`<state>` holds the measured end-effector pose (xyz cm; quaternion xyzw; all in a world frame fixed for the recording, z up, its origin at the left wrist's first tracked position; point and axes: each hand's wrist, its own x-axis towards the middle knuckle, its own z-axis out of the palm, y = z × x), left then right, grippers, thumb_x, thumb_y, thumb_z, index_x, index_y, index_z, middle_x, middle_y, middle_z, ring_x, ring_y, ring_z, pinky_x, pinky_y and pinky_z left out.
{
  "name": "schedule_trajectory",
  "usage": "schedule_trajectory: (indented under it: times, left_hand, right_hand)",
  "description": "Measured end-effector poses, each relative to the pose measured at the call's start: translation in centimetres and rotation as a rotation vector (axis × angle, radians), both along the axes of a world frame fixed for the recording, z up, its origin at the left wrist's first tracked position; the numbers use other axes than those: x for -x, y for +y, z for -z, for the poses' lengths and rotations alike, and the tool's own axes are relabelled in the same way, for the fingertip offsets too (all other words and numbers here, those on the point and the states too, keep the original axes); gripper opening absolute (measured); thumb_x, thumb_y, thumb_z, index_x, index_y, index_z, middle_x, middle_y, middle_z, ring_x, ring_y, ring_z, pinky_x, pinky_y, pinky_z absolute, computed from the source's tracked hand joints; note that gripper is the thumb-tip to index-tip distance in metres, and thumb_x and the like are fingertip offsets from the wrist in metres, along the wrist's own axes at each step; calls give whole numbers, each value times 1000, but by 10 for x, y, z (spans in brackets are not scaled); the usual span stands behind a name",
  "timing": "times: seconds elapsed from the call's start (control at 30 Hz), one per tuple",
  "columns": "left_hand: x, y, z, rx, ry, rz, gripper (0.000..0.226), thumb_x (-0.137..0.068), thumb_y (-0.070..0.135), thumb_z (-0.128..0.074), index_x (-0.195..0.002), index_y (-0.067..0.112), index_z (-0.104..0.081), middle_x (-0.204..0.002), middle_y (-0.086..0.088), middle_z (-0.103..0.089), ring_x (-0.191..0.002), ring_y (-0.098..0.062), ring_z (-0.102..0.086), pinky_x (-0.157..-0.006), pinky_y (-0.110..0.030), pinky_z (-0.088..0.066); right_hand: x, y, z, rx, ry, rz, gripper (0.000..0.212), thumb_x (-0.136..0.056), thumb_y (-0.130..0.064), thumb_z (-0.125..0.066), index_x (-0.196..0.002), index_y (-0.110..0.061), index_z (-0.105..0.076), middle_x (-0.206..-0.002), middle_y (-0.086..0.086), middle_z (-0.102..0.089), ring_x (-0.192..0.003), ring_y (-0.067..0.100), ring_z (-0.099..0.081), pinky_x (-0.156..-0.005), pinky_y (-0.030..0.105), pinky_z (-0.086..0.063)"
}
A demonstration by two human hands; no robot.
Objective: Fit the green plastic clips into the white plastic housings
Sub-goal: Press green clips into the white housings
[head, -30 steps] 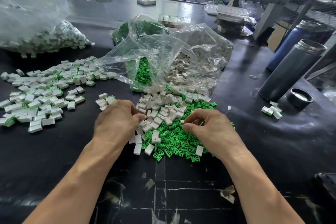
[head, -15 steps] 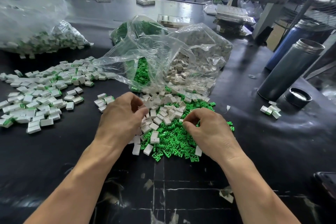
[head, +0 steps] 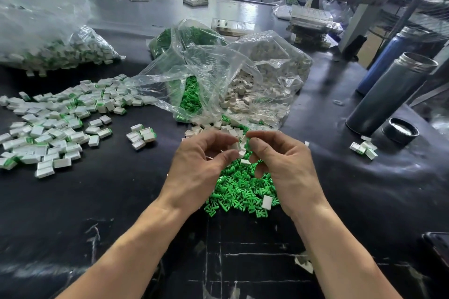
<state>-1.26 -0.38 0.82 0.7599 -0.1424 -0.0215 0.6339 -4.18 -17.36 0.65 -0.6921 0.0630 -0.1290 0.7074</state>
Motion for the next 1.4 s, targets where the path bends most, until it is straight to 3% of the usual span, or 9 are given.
schedule_trajectory:
  times: [0.17, 0.33, 0.57, 0.77, 0.97, 1.23, 1.4]
  left_hand:
    - [0, -1, 3, 48, 11, 17, 16, -88, 18, -79, -102, 24, -74, -94, 6, -77, -87, -11, -73, -76, -27, -56]
    - [1, -2, -1, 29, -33, 17, 17, -87, 18, -80, -102, 23, -73, -94, 5, -76, -87, -15, -72, -83, -42, -60]
    - [4, -2, -2, 52, -49, 0, 16, -86, 18, -82, -96, 27, -73, -91, 7, -76, -83, -10, -70, -83, -42, -60]
    - [4, -2, -2, 38, -75, -27, 18, -83, 19, -84, -95, 28, -72, -89, 8, -75, -84, -10, -71, -81, -38, -61]
    - [4, -2, 1, 28, -88, -78, 18, -83, 16, -83, -90, 29, -72, -86, 11, -74, -80, -9, -69, -78, -42, -61]
    - [-1, -1, 1, 132, -29, -11, 18, -81, 6, -82, -88, 22, -76, -84, 3, -76, -75, -8, -69, -65, -20, -54]
    - [-2, 2, 0, 185, -15, 51, 21, -81, -2, -80, -88, 17, -78, -88, -4, -77, -79, -15, -70, -69, -24, -57]
  right_hand:
    - [2, 3, 0, -48, -1, -2, 5, -94, -11, -74, -98, -12, -77, -76, 8, -73, -63, 27, -60, -49, 28, -50]
    - [3, 5, -2, -96, -15, -2, 6, -93, -11, -75, -97, -8, -75, -75, 9, -73, -62, 25, -61, -48, 28, -50]
    - [2, 6, -4, -159, -36, -4, 6, -91, -7, -75, -96, -4, -75, -72, 11, -70, -60, 18, -62, -46, 26, -49]
    - [3, 7, -3, -92, -28, 9, 6, -91, -8, -76, -96, -5, -75, -75, 13, -72, -62, 24, -60, -48, 28, -49]
    - [5, 11, -5, 17, -64, -5, 5, -92, -4, -74, -95, -8, -73, -72, 4, -71, -63, 14, -65, -50, 24, -50]
    - [6, 6, -9, 68, -30, -107, 8, -90, -7, -77, -95, -9, -71, -72, 0, -70, -64, 13, -64, -52, 24, -52]
    - [6, -1, -10, 98, -16, -178, 8, -91, -6, -76, -96, -12, -72, -75, -2, -70, -66, 10, -64, -54, 23, -52]
